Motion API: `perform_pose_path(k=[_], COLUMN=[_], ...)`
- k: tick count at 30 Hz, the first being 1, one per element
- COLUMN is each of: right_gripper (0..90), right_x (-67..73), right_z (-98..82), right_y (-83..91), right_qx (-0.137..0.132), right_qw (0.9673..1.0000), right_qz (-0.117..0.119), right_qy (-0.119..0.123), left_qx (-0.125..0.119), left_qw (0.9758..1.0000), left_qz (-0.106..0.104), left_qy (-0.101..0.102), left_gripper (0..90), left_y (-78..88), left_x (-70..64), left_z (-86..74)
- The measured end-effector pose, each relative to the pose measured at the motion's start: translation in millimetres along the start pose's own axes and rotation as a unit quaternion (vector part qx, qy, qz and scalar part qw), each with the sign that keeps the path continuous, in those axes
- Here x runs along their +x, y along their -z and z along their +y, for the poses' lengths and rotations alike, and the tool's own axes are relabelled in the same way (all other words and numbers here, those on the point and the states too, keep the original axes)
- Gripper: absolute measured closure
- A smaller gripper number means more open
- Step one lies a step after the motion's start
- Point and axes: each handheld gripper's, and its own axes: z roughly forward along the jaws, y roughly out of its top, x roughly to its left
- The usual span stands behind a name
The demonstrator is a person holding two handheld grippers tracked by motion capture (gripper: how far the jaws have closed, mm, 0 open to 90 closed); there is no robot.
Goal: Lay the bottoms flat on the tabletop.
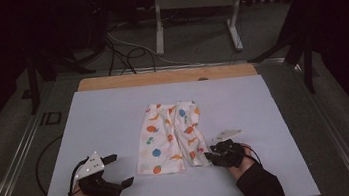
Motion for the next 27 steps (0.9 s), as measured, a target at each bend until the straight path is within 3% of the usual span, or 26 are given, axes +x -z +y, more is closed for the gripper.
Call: perform_pose_path(k=[2, 5, 8, 11, 17, 19, 23, 27], right_gripper=[71.0, 88.8, 90.0, 90.0, 90.0, 90.0, 90.0, 90.0], right_x=[2.7, 10.1, 15.4, 15.7, 8.5, -0.6, -17.5, -28.8], right_z=[2.0, 3.1, 6.5, 7.3, 4.4, -1.7, -14.8, -21.0], right_y=[-2.0, -4.0, -2.0, 9.1, 39.3, 49.7, 51.8, 52.0], right_qx=[-0.001, -0.002, 0.006, -0.005, -0.04, -0.047, -0.036, -0.027], right_qw=[0.9998, 0.9994, 0.9989, 0.9991, 0.9989, 0.9983, 0.9971, 0.9957], right_qz=[-0.012, -0.011, -0.02, -0.018, -0.023, -0.032, -0.047, -0.057], right_qy=[0.018, 0.032, 0.041, 0.037, 0.011, -0.01, -0.047, -0.068], left_qx=[0.002, -0.001, 0.0, -0.003, -0.002, -0.001, -0.001, -0.001], left_qw=[1.0, 1.0, 1.0, 1.0, 1.0, 1.0, 1.0, 1.0], left_qz=[-0.001, -0.001, -0.002, 0.0, -0.001, -0.002, -0.001, -0.001], left_qy=[-0.003, -0.003, -0.005, -0.002, -0.004, -0.005, -0.003, -0.002], left_gripper=[0.0, 0.1, 0.1, 0.0, 0.0, 0.1, 0.1, 0.0], left_y=[-0.5, -0.2, 0.5, 1.4, 1.1, 1.3, 0.7, 0.6], left_x=[-0.5, -0.7, -1.1, -0.5, -0.9, -0.9, -0.6, -0.3], left_z=[-0.2, 0.5, 0.4, 0.5, 0.3, 0.5, 0.2, 0.4])
